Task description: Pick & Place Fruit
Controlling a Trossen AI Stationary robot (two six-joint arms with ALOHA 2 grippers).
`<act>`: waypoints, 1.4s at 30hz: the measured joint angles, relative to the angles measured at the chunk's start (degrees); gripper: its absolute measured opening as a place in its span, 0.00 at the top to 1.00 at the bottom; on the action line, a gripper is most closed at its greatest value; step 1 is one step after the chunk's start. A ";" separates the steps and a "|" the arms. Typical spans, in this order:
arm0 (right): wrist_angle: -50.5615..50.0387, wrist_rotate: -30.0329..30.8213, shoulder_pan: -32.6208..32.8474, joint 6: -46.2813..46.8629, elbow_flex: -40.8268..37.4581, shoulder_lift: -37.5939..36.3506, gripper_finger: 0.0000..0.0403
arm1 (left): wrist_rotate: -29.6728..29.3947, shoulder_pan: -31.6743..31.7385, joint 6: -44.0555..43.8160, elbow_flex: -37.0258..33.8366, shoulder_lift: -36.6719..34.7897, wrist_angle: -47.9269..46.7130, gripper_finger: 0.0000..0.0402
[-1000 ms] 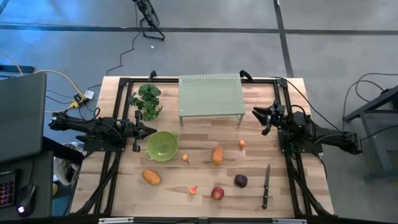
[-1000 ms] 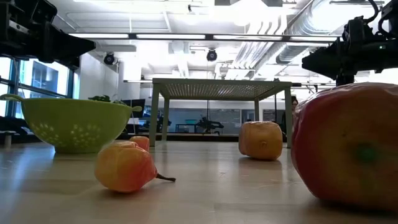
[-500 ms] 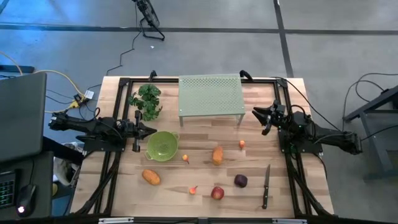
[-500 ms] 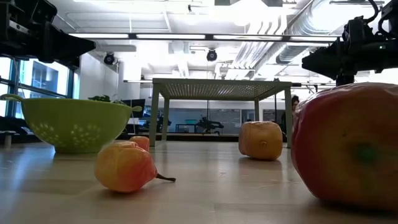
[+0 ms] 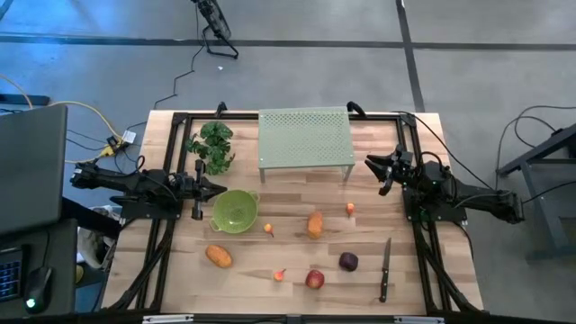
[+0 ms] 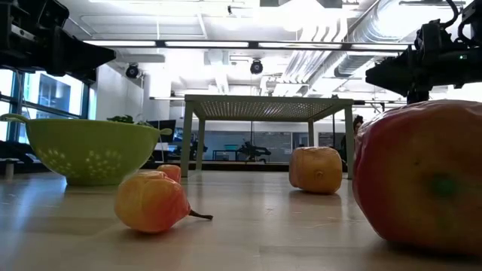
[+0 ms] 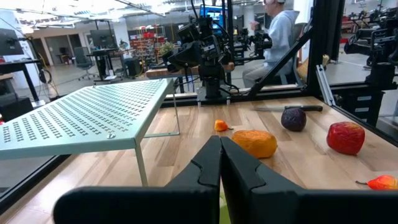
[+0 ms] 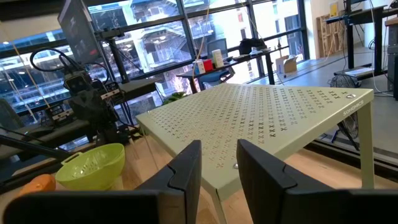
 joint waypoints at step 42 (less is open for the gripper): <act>1.72 0.04 -0.01 0.39 0.02 -0.01 0.76 | -0.48 -0.01 1.49 0.00 0.02 0.12 1.00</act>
